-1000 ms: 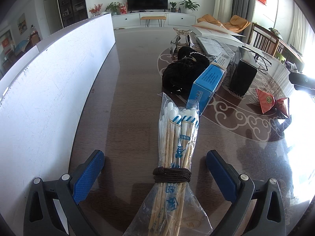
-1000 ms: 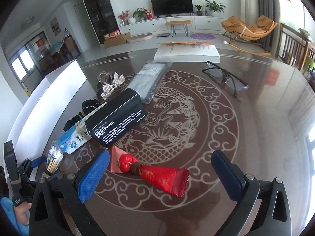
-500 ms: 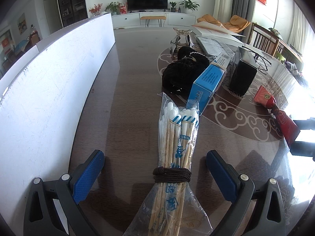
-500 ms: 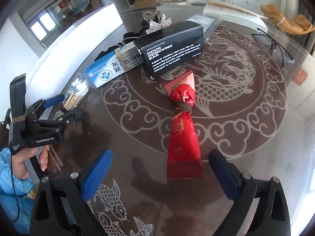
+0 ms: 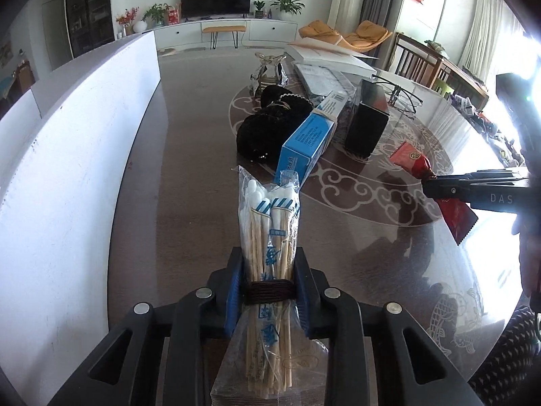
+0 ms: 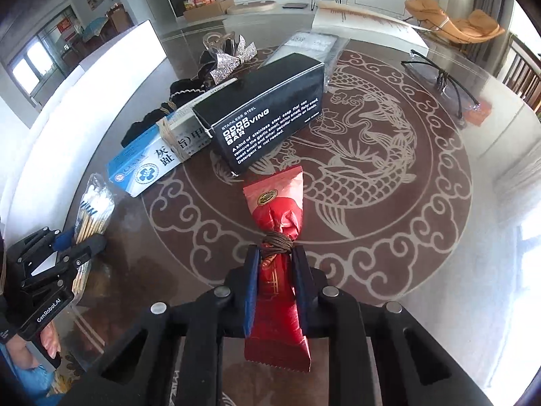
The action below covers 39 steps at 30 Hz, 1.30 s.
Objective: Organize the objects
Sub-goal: 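Grasp the red snack bar with the right tool while the left tool holds the swabs, then carry the swabs and red snack bar into the bin and release them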
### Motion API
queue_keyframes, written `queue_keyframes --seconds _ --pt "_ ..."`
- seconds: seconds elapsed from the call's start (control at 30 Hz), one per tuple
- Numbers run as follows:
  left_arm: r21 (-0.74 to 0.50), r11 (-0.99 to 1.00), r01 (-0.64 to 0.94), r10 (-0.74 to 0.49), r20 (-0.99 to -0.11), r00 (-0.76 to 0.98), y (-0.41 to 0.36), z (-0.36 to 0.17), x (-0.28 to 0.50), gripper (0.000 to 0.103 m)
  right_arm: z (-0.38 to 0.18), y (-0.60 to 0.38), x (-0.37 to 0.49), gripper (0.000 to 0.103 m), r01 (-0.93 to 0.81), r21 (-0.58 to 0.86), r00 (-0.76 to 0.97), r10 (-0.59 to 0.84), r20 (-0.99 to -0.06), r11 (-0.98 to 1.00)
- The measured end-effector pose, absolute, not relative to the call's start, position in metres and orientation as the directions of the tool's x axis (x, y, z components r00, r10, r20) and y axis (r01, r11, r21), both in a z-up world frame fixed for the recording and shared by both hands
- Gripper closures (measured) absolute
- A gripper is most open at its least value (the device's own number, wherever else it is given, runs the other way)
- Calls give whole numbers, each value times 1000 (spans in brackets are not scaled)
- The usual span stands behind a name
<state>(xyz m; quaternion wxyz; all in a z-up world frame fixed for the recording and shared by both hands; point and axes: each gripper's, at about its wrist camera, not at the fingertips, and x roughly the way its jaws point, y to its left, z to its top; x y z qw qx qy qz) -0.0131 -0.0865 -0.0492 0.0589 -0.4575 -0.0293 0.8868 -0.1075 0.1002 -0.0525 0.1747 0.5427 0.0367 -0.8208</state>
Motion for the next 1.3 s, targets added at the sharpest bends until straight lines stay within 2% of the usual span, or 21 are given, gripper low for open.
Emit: queue_keyframes --seconds 0.27,0.43,0.53,0.67,0.8,0.9,0.93,1.0,1.03,1.07,1.13,1.2,1.3 --pt "-240 -960 -143 274 -702 -658 -89 7 35 75 7 91 -58 83 380 222 -412 -379 -829 -898" --pt "-308 -947 -90 273 -625 -731 -136 59 50 75 53 42 -44 83 455 270 -428 -474 -769 -849" --pt "-296 -955 -17 202 -608 -768 -177 82 56 75 79 -3 -33 83 529 321 -405 -567 -717 -785" --pt "-240 -962 132 43 -610 -792 -240 93 67 75 99 -73 -26 83 624 385 -320 -672 -668 -680" --pt "-181 -941 284 -100 -655 -749 -295 77 76 75 94 -147 -24 83 684 402 -213 -693 -688 -609" --pt "-138 -911 388 -174 -726 -665 -325 54 78 75 80 -194 -21 83 716 393 -164 -686 -709 -577" --pt "-134 -894 428 -190 -751 -632 -333 45 80 74 75 -205 -22 81 718 403 -152 -693 -705 -567" --pt "-168 -857 487 -189 -776 -602 -346 32 88 69 59 -222 -25 64 707 448 -114 -713 -692 -548" --pt "-193 -846 497 -175 -779 -602 -348 28 88 60 50 -228 -29 42 693 455 -101 -699 -707 -560" --pt "-207 -841 500 -164 -783 -600 -349 24 88 42 43 -230 -30 36 683 443 -114 -684 -720 -580" --pt "-196 -840 505 -178 -781 -599 -344 22 85 24 38 -223 -30 36 683 416 -158 -678 -718 -600" --pt "-169 -852 495 -204 -764 -612 -333 25 82 24 36 -204 -30 34 676 404 -202 -681 -704 -617" --pt "-154 -879 452 -200 -740 -642 -312 32 75 24 38 -161 -32 25 646 364 -312 -667 -676 -671"
